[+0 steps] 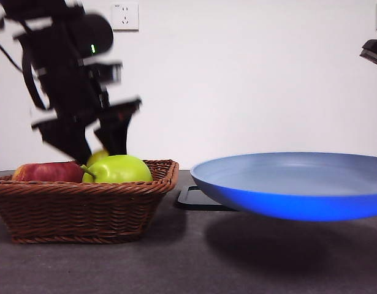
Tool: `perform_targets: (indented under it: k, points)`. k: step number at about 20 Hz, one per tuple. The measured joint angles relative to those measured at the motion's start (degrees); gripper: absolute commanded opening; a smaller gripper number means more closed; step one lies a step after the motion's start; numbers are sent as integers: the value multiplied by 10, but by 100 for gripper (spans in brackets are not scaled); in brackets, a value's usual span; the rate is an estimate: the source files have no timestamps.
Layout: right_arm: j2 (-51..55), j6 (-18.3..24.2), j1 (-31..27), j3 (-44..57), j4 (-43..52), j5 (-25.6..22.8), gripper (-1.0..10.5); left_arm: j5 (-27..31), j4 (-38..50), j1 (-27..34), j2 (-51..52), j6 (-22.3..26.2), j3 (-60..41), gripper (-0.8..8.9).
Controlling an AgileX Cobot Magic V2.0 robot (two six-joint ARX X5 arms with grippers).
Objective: Take the lemon from the basket,put the lemon in the plate,hand out the plate
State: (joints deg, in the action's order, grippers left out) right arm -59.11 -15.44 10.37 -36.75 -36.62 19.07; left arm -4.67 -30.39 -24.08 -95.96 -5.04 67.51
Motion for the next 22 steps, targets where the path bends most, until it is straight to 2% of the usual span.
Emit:
perform_targets:
  k: [2, 4, 6, 8, 11, 15, 19, 22]
  points:
    - [0, 0, 0, 0, 9, 0, 3, -10, -12, -2, 63, 1, 1, 191]
    - [0, 0, 0, 0, 11, 0, 3, -52, -19, -19, 114, 1, 1, 191]
    - [0, 0, 0, 0, 11, 0, 3, -106, -15, -58, 153, 1, 1, 191]
    - [0, 0, 0, 0, 11, 0, 3, -132, 1, -113, 169, -6, 1, 191]
    - [0, 0, 0, 0, 11, 0, 3, -107, 27, -210, 154, -10, 1, 191]
    - [0, 0, 0, 0, 9, 1, 3, -5, 85, -306, 119, -10, 1, 191]
    - [0, -1, 0, 0, 5, 29, 3, 13, 104, -326, 61, -2, 2, 192]
    - [0, -2, 0, 0, 4, 33, 3, 15, 101, -330, 21, 0, 2, 196]
